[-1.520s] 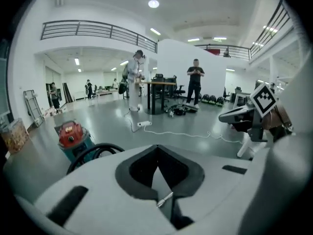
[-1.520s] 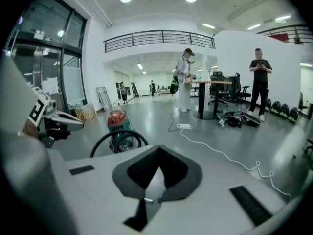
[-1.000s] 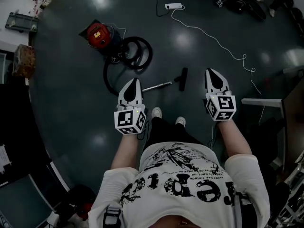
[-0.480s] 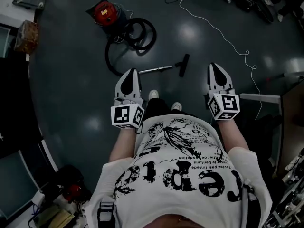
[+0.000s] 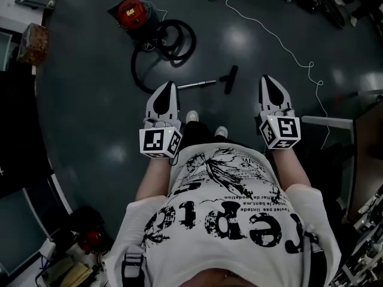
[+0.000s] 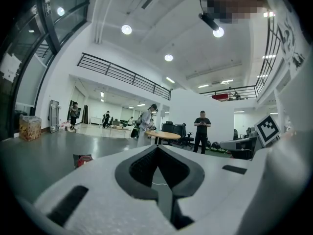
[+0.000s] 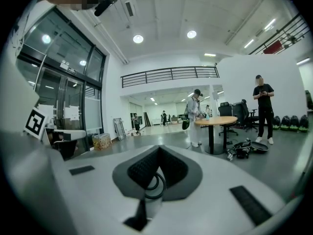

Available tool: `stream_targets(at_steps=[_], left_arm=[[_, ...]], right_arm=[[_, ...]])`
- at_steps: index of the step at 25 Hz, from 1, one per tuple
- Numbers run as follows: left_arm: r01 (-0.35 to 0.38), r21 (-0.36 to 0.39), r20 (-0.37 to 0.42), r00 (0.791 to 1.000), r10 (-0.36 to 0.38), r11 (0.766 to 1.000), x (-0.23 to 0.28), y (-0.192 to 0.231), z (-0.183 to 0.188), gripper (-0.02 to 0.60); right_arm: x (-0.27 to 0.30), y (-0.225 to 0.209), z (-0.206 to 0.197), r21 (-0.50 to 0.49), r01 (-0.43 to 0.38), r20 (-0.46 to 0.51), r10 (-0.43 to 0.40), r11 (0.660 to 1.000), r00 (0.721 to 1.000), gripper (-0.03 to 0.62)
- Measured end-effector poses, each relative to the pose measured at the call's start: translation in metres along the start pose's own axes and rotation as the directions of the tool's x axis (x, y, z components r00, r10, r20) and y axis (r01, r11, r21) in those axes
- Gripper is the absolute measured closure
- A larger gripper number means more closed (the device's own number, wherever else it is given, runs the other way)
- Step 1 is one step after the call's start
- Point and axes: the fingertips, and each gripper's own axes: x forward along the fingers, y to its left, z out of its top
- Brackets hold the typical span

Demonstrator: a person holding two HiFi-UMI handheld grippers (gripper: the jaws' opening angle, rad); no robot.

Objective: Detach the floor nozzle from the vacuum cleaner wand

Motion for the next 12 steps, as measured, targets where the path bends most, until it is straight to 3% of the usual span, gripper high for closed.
stream_targets(at_steps=[12], left_arm=[[0.044, 0.059, -0.004, 0.999, -0.043, 0.997, 0.012, -0.014, -0.002, 0.577]], right_arm=[[0.004, -0.013, -0.01, -0.005, -0.002, -0.033, 0.002, 1.0, 0.999, 0.591]])
